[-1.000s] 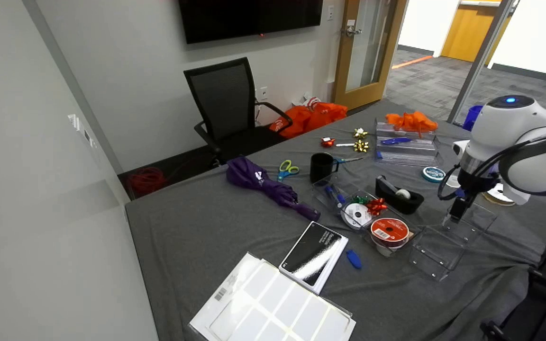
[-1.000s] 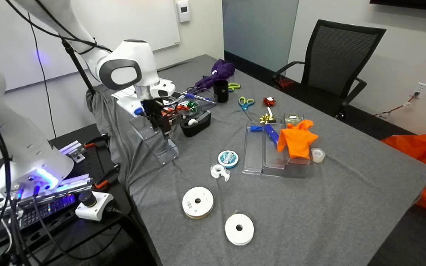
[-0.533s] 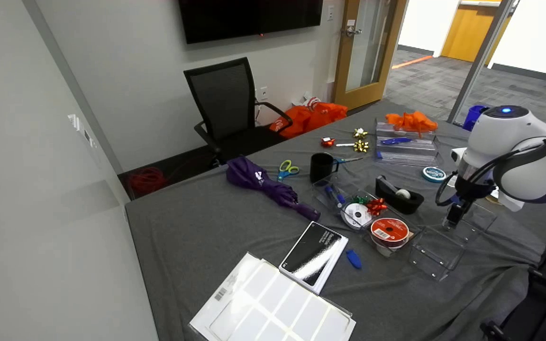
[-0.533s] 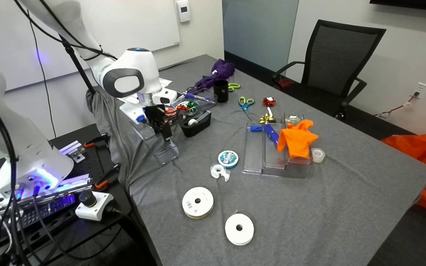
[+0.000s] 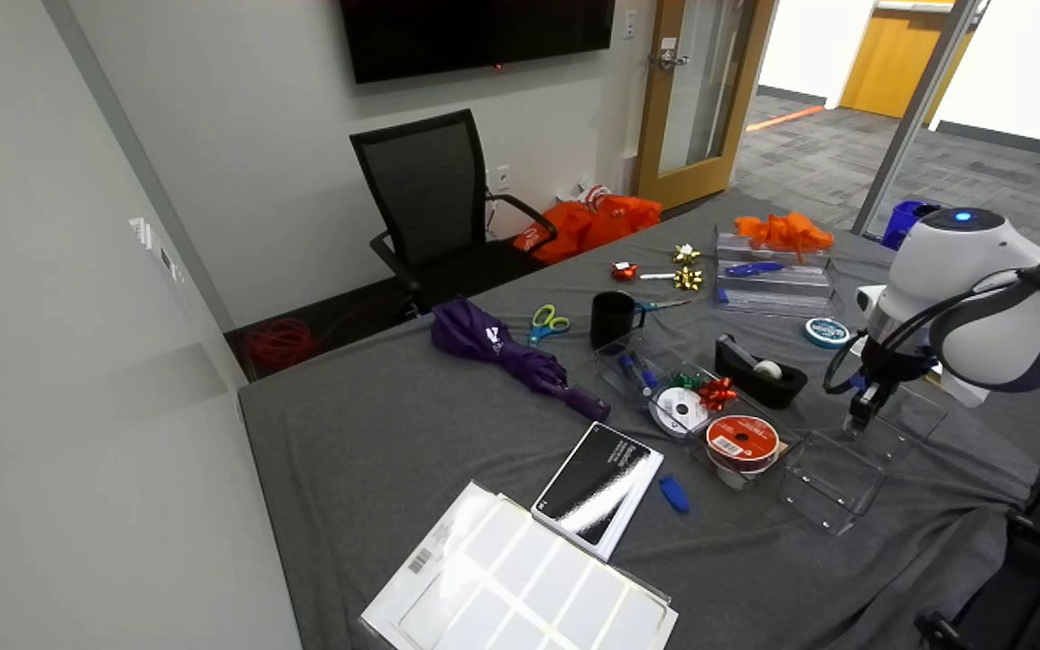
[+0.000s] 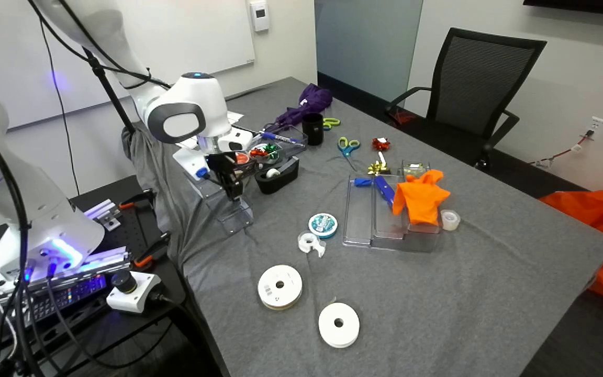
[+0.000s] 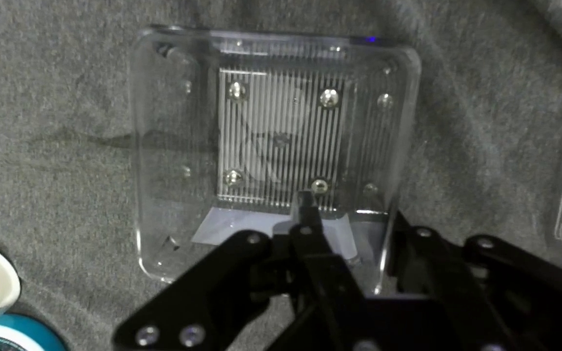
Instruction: Stack up the containers on the table
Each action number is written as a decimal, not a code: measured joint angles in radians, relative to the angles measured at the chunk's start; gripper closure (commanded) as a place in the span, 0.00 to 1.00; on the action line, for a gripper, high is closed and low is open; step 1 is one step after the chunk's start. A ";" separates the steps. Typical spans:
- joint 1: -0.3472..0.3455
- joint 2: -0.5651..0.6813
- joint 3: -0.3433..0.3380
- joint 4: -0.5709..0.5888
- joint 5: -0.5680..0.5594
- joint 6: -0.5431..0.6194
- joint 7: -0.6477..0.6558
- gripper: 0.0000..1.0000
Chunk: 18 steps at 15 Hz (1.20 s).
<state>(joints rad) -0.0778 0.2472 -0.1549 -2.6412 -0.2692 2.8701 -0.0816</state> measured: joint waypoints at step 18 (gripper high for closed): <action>0.012 -0.083 0.019 -0.017 0.064 -0.051 -0.039 0.99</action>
<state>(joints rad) -0.0658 0.1644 -0.1361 -2.6578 -0.2053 2.8192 -0.1209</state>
